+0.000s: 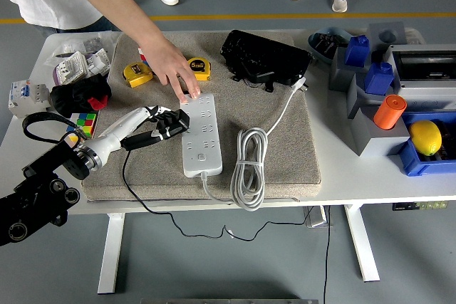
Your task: Put the plug near the board,insert it into the board,press the button,pull the plug out
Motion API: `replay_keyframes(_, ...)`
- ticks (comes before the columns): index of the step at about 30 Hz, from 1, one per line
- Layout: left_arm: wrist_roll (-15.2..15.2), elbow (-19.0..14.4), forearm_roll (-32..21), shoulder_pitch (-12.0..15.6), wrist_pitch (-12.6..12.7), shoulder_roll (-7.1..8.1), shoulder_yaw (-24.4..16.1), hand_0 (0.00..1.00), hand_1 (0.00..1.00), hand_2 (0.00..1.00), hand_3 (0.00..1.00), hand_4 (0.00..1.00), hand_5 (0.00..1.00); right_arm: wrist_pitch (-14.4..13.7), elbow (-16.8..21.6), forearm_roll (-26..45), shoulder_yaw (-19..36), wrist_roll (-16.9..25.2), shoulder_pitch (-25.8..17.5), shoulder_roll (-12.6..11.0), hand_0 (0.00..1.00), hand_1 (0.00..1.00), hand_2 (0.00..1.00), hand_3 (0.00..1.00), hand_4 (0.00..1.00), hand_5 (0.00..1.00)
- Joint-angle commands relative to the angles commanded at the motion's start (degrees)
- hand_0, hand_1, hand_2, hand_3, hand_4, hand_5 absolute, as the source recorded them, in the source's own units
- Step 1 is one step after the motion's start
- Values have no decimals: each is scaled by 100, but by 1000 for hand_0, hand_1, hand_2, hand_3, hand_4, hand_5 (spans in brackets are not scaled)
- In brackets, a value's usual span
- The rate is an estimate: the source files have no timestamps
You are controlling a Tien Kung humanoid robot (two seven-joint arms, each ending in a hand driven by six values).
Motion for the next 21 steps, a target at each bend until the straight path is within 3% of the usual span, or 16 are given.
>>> replay_keyframes(21, -17, -115, 194, -86, 40, -22, 22, 749, 777, 765, 763, 998, 998, -2, 0, 5, 3, 17, 5, 10, 717, 718, 706, 602, 998, 616)
